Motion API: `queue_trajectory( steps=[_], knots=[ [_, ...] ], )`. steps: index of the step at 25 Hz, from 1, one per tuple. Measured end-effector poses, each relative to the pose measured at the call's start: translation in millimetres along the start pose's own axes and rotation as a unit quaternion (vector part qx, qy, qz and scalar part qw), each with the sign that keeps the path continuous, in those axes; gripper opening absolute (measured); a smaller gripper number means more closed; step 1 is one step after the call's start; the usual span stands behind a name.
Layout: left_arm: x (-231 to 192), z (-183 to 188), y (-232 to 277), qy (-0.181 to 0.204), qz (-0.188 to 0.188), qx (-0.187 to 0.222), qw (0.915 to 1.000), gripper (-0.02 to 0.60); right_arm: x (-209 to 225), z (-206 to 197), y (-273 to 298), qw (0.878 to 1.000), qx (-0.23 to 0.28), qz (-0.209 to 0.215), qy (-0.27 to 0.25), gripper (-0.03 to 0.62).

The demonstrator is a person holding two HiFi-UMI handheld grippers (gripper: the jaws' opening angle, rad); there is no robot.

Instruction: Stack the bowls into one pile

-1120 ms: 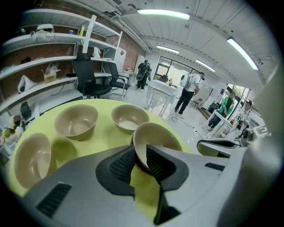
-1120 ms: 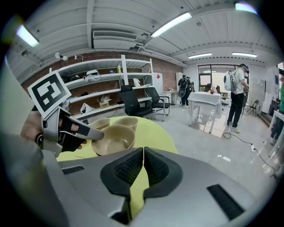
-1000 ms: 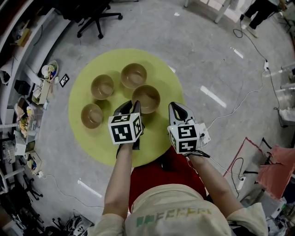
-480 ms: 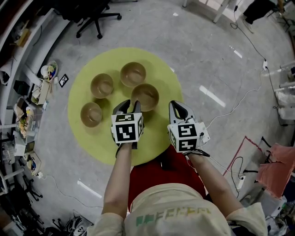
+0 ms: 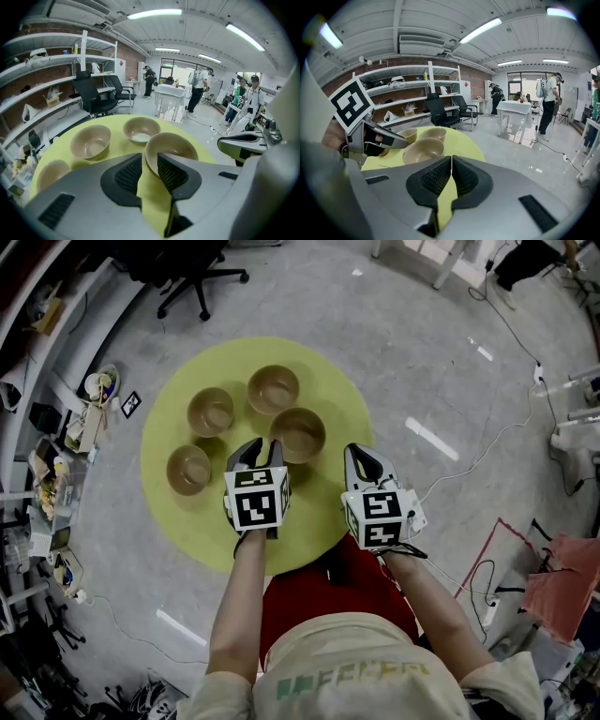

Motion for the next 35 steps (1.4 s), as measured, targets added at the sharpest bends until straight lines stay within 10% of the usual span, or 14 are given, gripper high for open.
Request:
queue_trajectory(
  steps=[35],
  knots=[
    [0.5, -31.7, -160.4, 0.047, -0.043, 0.183, 0.9811, 0.023, -81.8, 6.0, -129.2, 0.993, 0.110, -0.039, -0.001, 0.037]
  ],
)
Point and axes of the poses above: the fingertips, and each gripper's own axes: y forward along the fingers, x to its right, z out of its top, the point moved 7 cm from there along -y, backward along the fingers, and after that the axes turned 4 degrees about -z, right-handed, at the moved point
